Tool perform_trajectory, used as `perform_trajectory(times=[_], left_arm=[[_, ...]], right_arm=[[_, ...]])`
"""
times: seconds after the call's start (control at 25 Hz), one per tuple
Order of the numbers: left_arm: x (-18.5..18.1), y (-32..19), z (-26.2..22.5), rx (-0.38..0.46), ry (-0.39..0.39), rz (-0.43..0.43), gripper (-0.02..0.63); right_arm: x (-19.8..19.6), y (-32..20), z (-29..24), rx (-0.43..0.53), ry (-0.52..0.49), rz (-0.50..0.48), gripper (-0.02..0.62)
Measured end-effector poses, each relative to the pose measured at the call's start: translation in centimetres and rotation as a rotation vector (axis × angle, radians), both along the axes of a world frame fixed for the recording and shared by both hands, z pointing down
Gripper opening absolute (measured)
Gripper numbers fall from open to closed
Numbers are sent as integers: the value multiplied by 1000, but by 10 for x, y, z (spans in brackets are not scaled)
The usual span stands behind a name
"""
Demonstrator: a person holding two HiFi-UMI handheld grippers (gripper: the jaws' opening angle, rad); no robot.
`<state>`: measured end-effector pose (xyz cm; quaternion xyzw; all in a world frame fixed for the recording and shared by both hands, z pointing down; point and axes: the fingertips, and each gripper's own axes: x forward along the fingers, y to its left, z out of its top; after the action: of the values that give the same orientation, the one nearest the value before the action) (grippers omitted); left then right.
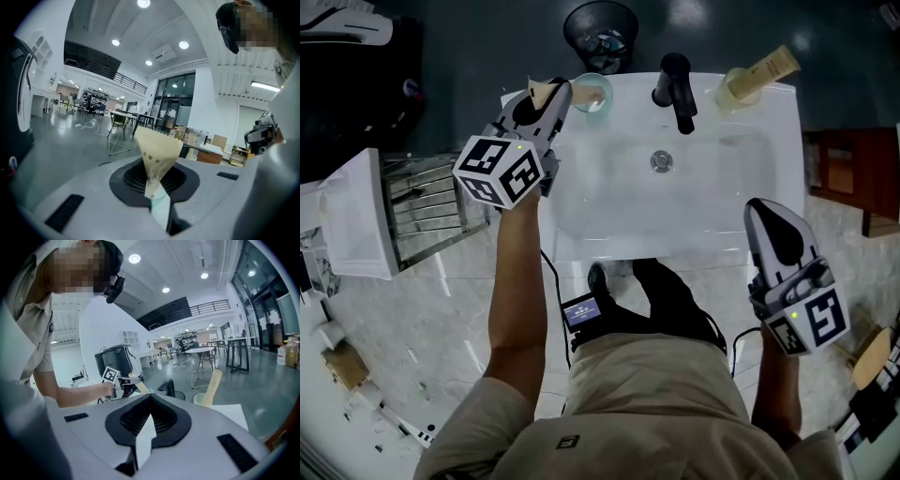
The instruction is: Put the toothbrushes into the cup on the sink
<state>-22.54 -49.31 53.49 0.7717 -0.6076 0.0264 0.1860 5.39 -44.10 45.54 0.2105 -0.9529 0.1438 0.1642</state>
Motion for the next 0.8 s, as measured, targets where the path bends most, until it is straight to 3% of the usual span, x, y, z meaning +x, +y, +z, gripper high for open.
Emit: perform_trajectory(times=[0.44,0.8], left_arm=[[9,-7,32,-54,-8,53,44],[1,-1,14,-5,-23,49,161]], right_arm=[[0,-7,15,-27,-3,-3,6],[-12,3,5,-23,-1,-16,6]])
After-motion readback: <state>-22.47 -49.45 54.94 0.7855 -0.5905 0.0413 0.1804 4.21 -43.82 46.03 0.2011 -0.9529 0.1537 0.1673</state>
